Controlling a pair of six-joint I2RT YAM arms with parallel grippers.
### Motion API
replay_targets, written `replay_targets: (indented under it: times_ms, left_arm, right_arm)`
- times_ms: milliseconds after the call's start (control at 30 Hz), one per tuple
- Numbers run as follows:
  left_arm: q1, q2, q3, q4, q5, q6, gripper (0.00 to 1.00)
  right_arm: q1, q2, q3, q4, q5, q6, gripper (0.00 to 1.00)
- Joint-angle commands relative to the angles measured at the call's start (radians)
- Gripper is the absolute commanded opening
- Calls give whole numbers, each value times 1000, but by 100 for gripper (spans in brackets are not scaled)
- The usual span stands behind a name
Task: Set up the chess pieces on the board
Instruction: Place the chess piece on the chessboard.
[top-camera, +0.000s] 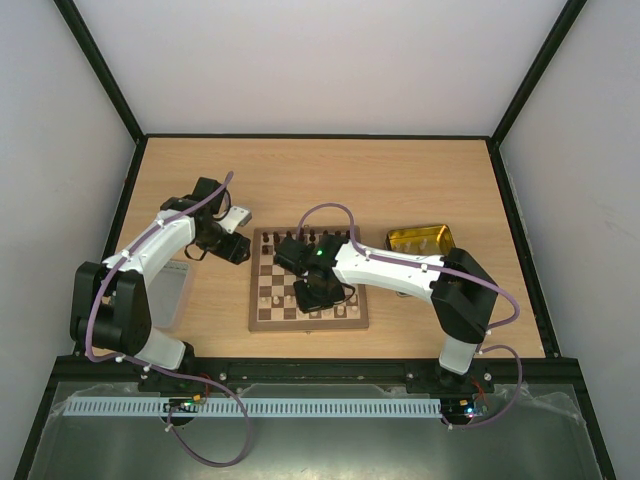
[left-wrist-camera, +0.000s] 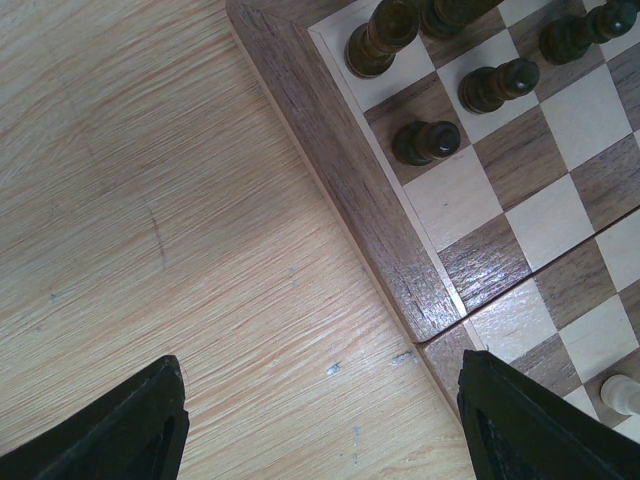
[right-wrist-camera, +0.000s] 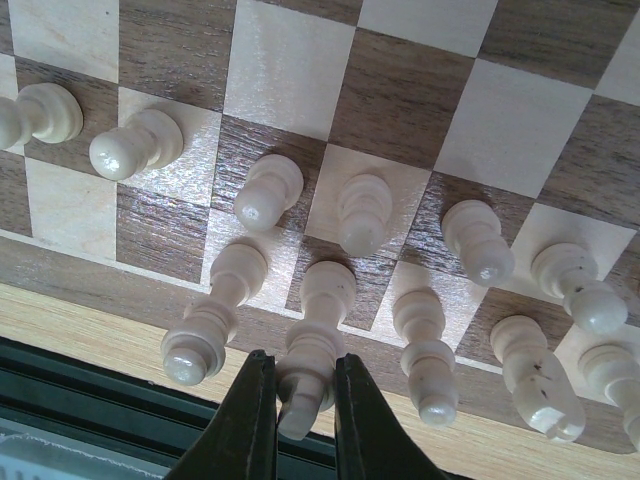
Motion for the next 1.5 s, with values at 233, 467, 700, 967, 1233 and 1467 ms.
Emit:
replay_targets:
  times_ms: [233,467,700,967,1233,1467]
  left_arm:
    - [-6,12,-10,-6,12,-6,75]
    - [-7,15,-11,-7,14,-6,75]
    - [-8,17,-11,-7,15,-6,75]
    - [-8,16,-11,-7,14,-6,75]
    - [-8,17,-11,-7,15,-6,75]
    - [-8,19,-12,-6,17,-6,75]
  right_arm:
    - [11,-22,-2,-31,12,-3,15]
    - [10,-21,1,-31,13,-2,19]
    - [10,-16,4,-31,10,-5,22]
    - [10,-13,6,-27,3,-7,11]
    - [10,-15,1,-28,-1,-4,7]
    - [10,-23,0,-34,5,2,2]
